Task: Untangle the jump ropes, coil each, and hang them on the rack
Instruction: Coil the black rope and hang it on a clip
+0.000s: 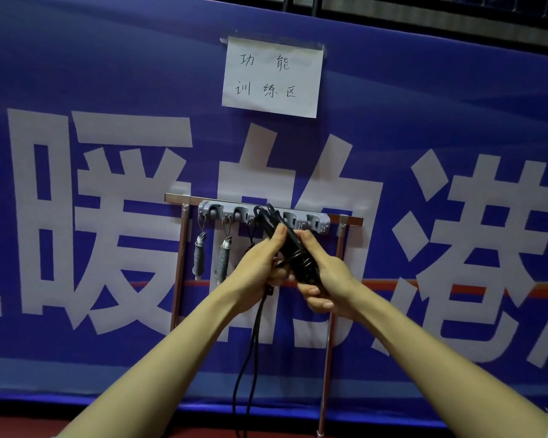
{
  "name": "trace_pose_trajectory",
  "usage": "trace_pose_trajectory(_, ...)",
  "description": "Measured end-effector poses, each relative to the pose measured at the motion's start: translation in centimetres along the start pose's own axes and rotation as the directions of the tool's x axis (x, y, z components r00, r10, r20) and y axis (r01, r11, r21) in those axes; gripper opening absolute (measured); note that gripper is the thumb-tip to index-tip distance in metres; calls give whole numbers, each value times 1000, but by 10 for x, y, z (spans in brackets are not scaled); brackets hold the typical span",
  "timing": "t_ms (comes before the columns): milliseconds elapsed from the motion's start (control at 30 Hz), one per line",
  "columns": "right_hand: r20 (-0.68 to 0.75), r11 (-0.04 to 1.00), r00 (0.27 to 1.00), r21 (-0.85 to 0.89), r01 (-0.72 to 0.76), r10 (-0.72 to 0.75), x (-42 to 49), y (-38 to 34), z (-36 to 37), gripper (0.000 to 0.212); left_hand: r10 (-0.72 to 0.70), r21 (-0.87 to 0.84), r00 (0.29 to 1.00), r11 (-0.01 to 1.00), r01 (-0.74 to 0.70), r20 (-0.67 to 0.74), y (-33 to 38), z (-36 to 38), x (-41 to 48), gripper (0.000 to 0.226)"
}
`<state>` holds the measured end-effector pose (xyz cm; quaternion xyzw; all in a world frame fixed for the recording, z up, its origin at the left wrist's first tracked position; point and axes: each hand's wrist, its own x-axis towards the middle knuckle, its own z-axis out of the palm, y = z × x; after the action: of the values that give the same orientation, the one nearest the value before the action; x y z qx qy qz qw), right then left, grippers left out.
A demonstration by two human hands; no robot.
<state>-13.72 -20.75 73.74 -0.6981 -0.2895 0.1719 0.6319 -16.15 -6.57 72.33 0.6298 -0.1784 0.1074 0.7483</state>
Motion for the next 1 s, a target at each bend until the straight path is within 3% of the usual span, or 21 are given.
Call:
trace_pose_trajectory(100,51,1000,999,-24,-5,6,2,4,-1,64,-31,-135,999,990,32,7,-7,-4,3,49)
trace_pose_trajectory(300,188,995,981,-97,-37,55,2,5,-7,51,-132,-354,980,918,177,146,-7,-17,2,42)
trace_pose_trajectory(667,42,994,994,-53,-98,101,7,14,1,66,-102,-62,994,993,105,43,-12,-15,7,34)
trace_pose_trajectory(867,-65,998,997,-48,-32,29,17,20,0,93,-70,-135,997,988,74,32,-14,-12,8,27)
trace_pose_trajectory(1000,-72,992,997,-121,-34,26,16,16,-2,82,-54,-140,998,989,52,-10,-16,-11,11,27)
